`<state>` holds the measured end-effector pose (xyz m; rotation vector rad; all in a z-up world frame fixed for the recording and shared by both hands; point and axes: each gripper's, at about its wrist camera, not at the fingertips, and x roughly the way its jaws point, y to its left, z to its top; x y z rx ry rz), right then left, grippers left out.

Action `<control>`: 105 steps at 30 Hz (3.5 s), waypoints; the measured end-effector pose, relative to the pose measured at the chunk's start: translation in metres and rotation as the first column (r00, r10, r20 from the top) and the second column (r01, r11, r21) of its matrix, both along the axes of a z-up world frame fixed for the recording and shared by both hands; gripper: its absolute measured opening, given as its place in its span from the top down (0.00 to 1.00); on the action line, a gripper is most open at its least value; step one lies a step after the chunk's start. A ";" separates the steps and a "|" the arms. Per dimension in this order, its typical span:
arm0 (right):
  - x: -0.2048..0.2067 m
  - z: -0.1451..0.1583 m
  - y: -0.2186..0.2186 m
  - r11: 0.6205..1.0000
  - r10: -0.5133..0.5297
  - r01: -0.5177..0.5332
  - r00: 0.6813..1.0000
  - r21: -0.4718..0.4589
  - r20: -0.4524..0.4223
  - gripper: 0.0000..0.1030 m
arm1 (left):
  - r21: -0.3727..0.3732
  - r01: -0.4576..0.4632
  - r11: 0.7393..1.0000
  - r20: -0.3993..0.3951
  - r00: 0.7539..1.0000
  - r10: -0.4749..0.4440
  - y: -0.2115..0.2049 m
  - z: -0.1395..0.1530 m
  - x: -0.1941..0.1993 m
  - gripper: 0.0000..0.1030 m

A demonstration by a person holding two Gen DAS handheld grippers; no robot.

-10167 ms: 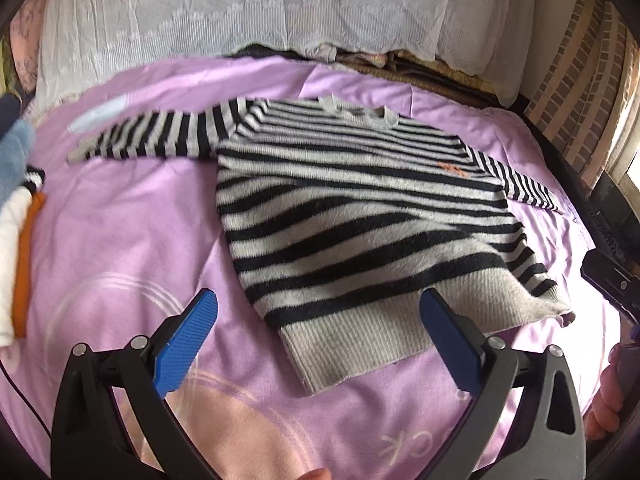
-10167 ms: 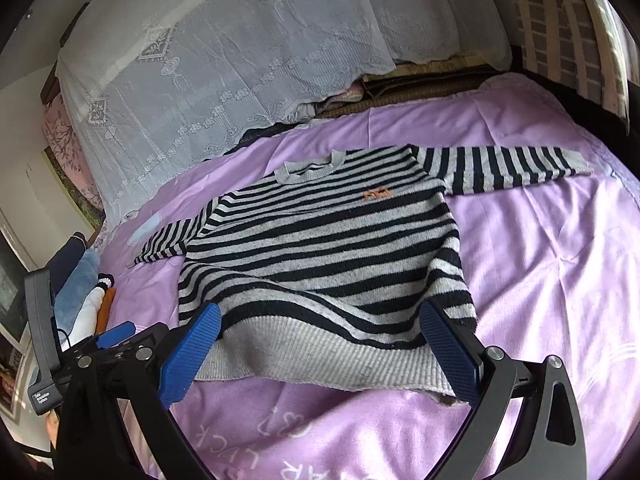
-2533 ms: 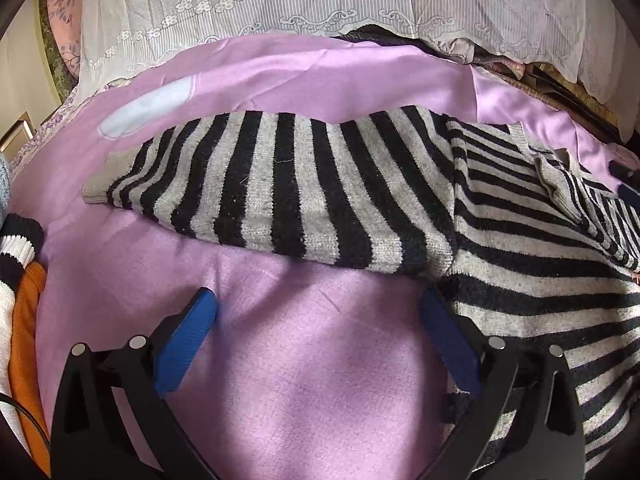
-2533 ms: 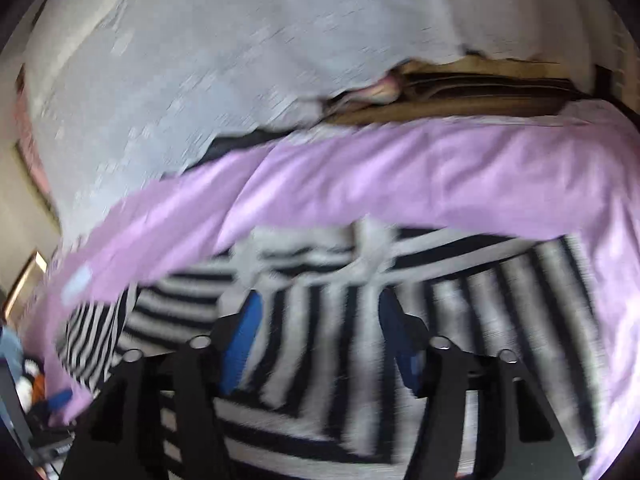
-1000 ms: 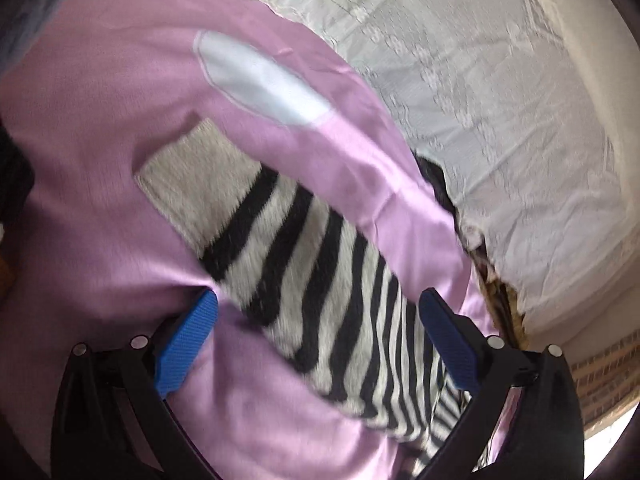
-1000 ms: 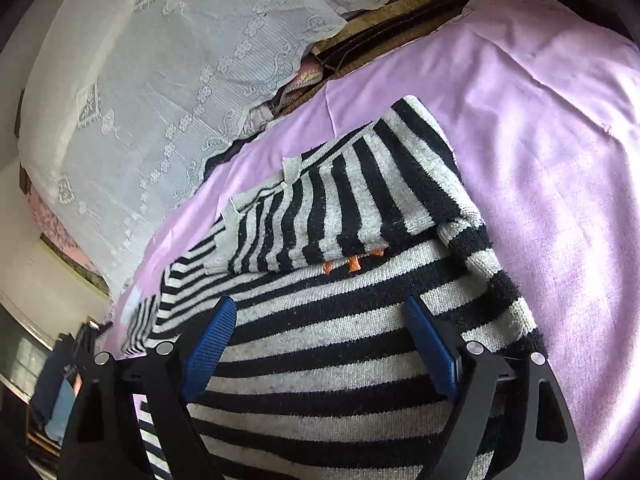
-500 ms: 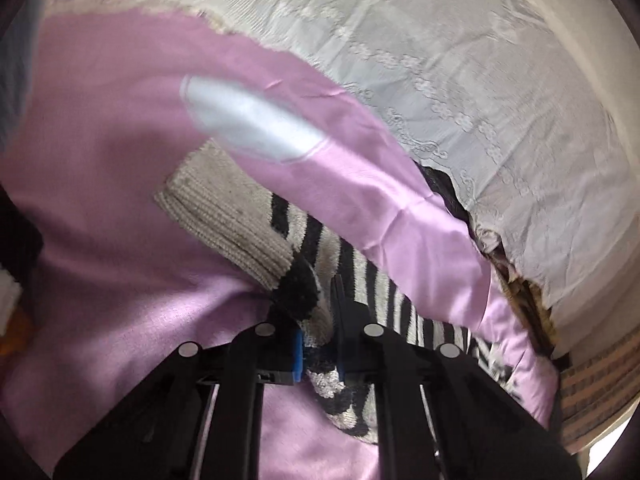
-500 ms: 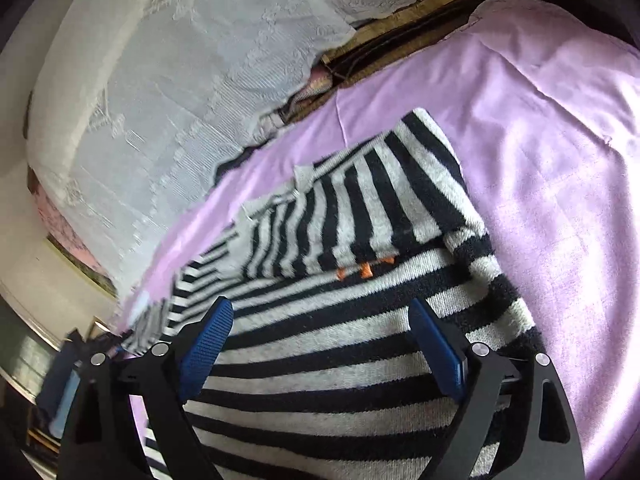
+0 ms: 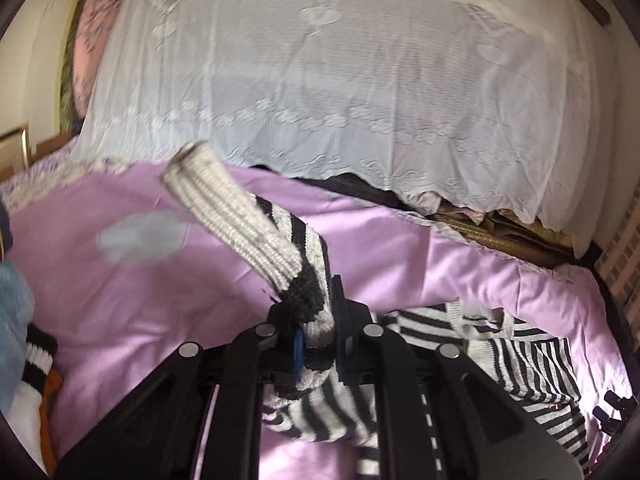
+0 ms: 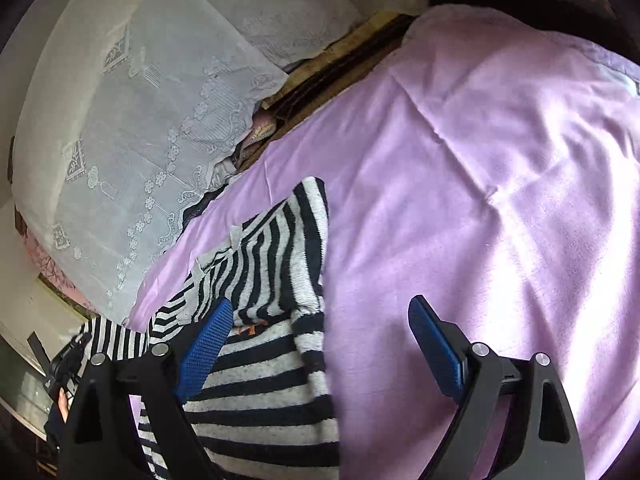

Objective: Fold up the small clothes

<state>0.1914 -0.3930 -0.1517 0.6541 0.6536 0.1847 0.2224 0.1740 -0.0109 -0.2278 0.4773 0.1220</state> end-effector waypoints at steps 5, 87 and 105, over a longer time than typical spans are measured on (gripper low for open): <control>0.000 0.002 0.005 0.999 0.046 -0.046 0.999 -0.023 0.003 0.13 | 0.058 0.044 0.997 -0.004 0.999 -0.044 -0.052 0.019 0.022 0.90; 0.114 0.040 0.130 0.949 0.275 -0.271 0.961 -0.158 0.003 0.88 | -0.005 0.197 0.980 -0.247 0.950 -0.192 -0.075 -0.069 0.040 0.04; 0.106 0.026 0.144 0.938 0.317 -0.316 0.948 -0.143 -0.012 0.60 | -0.166 0.190 0.968 -0.294 0.927 -0.233 -0.060 -0.094 0.068 0.05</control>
